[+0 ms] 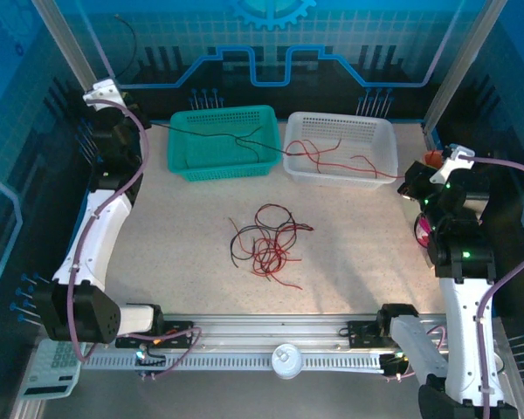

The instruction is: Untangle the cables

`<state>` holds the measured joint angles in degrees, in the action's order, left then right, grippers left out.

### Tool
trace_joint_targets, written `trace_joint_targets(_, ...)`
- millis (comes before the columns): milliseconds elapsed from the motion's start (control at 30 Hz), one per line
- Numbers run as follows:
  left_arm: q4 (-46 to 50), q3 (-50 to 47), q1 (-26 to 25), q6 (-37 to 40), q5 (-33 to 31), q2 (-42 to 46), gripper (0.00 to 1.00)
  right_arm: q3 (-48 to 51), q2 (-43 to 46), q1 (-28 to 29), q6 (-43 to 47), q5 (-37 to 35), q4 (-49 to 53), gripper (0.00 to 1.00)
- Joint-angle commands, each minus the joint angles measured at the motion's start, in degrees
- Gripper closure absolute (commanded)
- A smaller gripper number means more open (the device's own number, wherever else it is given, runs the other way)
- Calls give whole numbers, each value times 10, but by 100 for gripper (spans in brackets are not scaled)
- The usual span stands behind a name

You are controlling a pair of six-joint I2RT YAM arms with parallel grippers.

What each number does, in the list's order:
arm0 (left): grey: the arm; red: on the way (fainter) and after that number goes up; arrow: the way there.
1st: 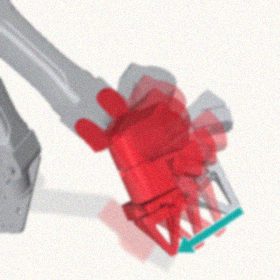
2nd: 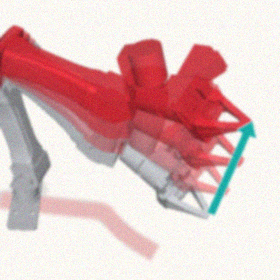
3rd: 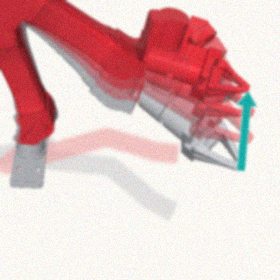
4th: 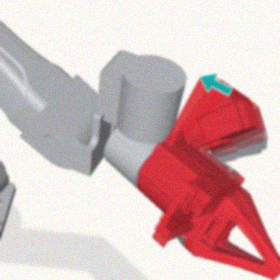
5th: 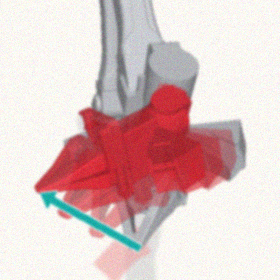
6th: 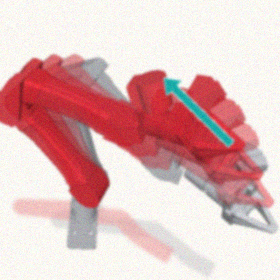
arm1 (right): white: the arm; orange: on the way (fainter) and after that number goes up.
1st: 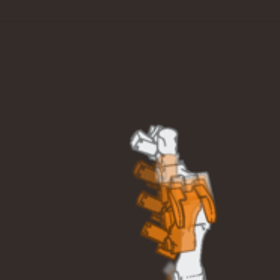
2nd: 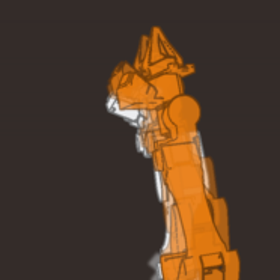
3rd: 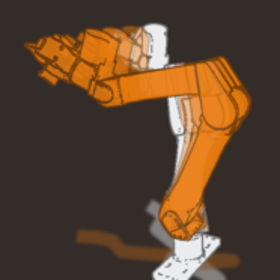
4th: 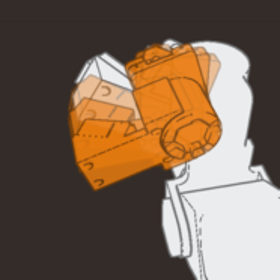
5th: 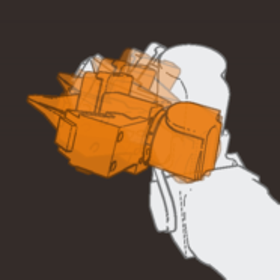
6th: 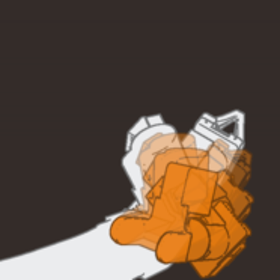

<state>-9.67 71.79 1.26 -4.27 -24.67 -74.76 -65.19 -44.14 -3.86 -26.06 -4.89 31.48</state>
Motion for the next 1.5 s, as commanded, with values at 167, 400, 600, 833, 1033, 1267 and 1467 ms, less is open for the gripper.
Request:
trace_joint_targets(167, -12, 54, 4, -20, 50, -33, 100, -46, -10, -10, -1, 58, -3, 100)
trace_joint_targets(400, -14, 75, 5, 38, 5, -70, 100, -86, -1, -11, 43, -10, 39, 100)
trace_joint_targets(600, 4, 77, 19, 46, -30, -97, 100, -84, 9, -21, 41, -77, 54, 100)
trace_joint_targets(833, 19, 50, 75, -44, 16, -91, 100, -87, -6, -26, 38, -49, 53, 100)
trace_joint_targets(1033, -13, 40, 72, -106, 113, -68, 100, -75, -26, -26, 22, 41, 34, 100)
trace_joint_targets(1267, 11, 88, 54, -171, 176, -31, 100, -74, -33, -26, 26, 61, 36, 100)
trace_joint_targets(1467, 51, 179, 39, -259, 248, -21, 100, -68, -43, -26, 19, 71, 24, 100)
